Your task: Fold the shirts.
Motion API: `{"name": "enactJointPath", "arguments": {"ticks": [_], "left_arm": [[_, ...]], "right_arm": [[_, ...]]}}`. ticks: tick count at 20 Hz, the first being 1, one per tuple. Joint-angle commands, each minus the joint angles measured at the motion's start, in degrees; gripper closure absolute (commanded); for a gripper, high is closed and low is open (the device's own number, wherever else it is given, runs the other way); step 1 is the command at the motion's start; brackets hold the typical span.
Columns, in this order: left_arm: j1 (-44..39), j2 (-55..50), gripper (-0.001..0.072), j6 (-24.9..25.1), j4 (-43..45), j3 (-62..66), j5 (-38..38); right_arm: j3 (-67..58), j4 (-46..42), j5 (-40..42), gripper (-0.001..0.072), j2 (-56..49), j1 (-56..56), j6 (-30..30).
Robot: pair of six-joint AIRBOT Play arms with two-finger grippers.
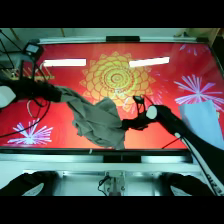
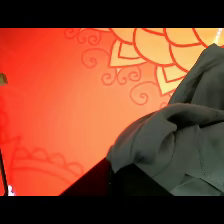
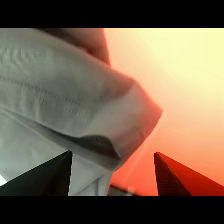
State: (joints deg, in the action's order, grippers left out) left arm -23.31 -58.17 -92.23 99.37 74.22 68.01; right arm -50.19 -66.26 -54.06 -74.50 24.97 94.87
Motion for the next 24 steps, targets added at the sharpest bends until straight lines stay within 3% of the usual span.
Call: {"name": "enactJointPath", "arguments": {"ticks": [1, 5, 6, 7, 9, 10, 14, 17, 22, 24], "left_arm": [[0.1, 0.0, 0.0675, -0.9, -0.3, 0.0, -2.4], [0.1, -0.1, 0.0675, -1.1, -0.4, 0.0, -2.4], [0.1, -0.1, 0.0675, -1.1, -0.4, 0.0, -2.4], [0.1, -0.1, 0.0675, -1.1, -0.4, 0.0, -2.4], [0.1, -0.1, 0.0675, -1.1, -0.4, 0.0, -2.4], [0.1, -0.1, 0.0675, -1.1, -0.3, 0.0, -2.4], [0.1, 0.2, 0.0676, -0.8, -0.3, 2.2, -5.5], [0.1, 0.2, 0.0676, 1.8, -0.3, 14.8, -8.1], [0.1, 0.6, 0.0675, -0.8, -1.0, 50.2, -15.6], [0.1, 4.0, 0.0676, -1.7, -2.4, 52.5, -21.7]], "right_arm": [[-1.6, -4.4, 2.1, 0.0084, -0.9, -0.2, 1.4], [-1.6, -0.2, 4.9, 0.0087, -4.2, -0.2, 1.0], [-1.6, 1.6, 6.1, 0.0154, -4.5, -0.2, -0.1], [-1.6, 3.7, 6.8, 0.0334, -4.6, -0.2, -1.0], [-1.6, 6.6, 6.6, 0.0454, -4.6, -0.2, -1.5], [-1.9, 7.3, 5.5, 0.0656, -4.5, -0.2, -1.8], [-10.0, 4.7, 0.5, 0.0646, -0.7, -0.3, -4.5], [-23.9, -3.4, 0.7, 0.0646, 7.0, -2.4, -4.5], [-52.7, -8.9, 15.1, 0.0646, 21.8, -8.5, -4.5], [-58.7, -8.8, 17.9, 0.0646, 26.1, -8.5, -4.5]]}}
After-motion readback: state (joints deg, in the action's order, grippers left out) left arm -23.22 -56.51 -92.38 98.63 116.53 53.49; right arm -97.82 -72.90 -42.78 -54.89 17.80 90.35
